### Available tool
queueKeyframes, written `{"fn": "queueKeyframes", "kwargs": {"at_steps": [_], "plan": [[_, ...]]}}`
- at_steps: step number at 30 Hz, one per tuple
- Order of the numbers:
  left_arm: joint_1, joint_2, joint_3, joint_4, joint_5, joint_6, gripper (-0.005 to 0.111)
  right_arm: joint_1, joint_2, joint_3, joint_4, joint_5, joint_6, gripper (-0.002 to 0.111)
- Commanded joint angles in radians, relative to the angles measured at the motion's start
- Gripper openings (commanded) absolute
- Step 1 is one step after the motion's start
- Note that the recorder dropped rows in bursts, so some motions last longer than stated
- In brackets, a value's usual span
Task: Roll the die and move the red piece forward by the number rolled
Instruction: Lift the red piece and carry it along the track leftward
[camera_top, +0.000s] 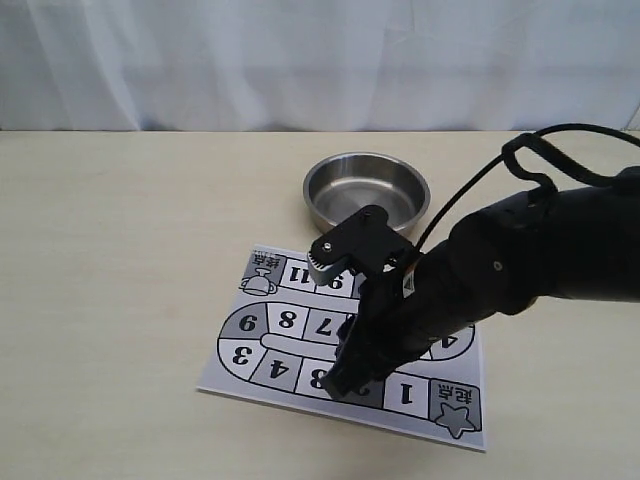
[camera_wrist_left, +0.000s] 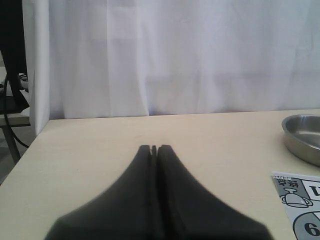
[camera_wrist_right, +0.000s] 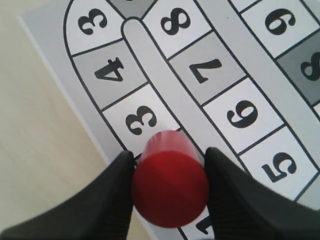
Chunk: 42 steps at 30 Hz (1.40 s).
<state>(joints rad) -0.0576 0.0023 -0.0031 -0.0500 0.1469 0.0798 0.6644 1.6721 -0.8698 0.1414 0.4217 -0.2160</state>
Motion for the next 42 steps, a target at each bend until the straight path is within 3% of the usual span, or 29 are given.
{"fn": "queueKeyframes", "kwargs": {"at_steps": [1,42], "plan": [[-0.002,-0.002,0.003,-0.005,-0.004,-0.007,0.0,0.001,0.051,-0.004,-0.003,-0.009,-0.007,0.004],[-0.002,-0.002,0.003,-0.005,-0.004,-0.007,0.0,0.001,0.066,-0.026,0.085,-0.115,-0.026,0.004]]}}
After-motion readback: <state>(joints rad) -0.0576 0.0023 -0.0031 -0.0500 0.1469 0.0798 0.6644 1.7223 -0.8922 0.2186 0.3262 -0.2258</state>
